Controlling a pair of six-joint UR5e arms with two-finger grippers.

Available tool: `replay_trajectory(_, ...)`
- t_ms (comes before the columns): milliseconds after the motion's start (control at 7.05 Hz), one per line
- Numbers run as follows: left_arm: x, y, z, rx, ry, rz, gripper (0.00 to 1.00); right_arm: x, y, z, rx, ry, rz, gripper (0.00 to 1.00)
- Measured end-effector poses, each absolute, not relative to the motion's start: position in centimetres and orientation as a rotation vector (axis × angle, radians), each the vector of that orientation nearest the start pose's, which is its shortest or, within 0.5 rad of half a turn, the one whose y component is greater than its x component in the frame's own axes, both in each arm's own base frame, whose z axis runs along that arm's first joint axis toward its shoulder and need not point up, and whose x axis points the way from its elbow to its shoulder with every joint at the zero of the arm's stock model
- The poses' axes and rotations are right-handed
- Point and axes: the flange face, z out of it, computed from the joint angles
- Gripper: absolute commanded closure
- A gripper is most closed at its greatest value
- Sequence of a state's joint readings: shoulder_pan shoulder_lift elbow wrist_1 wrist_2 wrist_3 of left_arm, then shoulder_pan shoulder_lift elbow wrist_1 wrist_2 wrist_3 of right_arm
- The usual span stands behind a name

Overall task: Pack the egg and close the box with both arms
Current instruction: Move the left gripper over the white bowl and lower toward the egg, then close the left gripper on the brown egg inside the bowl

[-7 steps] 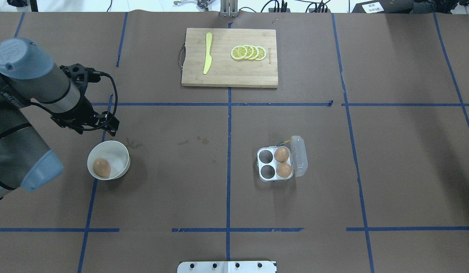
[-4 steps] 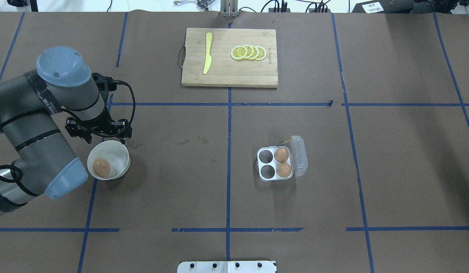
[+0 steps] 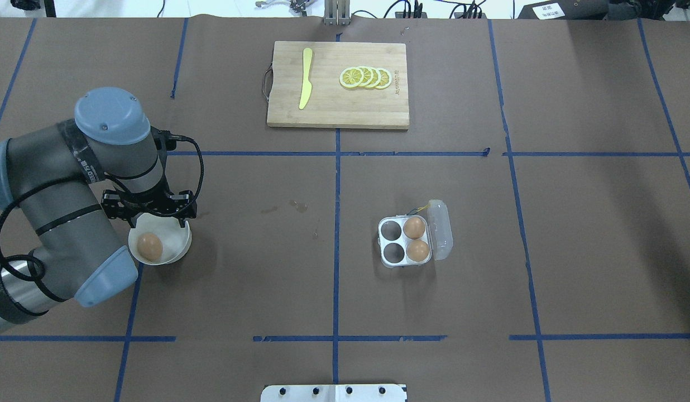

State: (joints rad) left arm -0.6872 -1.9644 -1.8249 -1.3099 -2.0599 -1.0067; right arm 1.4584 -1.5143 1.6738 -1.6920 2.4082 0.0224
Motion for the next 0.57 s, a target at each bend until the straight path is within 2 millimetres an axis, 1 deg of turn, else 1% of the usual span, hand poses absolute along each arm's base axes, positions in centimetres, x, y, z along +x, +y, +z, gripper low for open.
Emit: replay_trajectory(568,41.8,-44.5,37.6,-0.172,0.543,-0.027,0.14,-0.2,-51.8,58.5,-0.019,-0.840,-0.108,0.00)
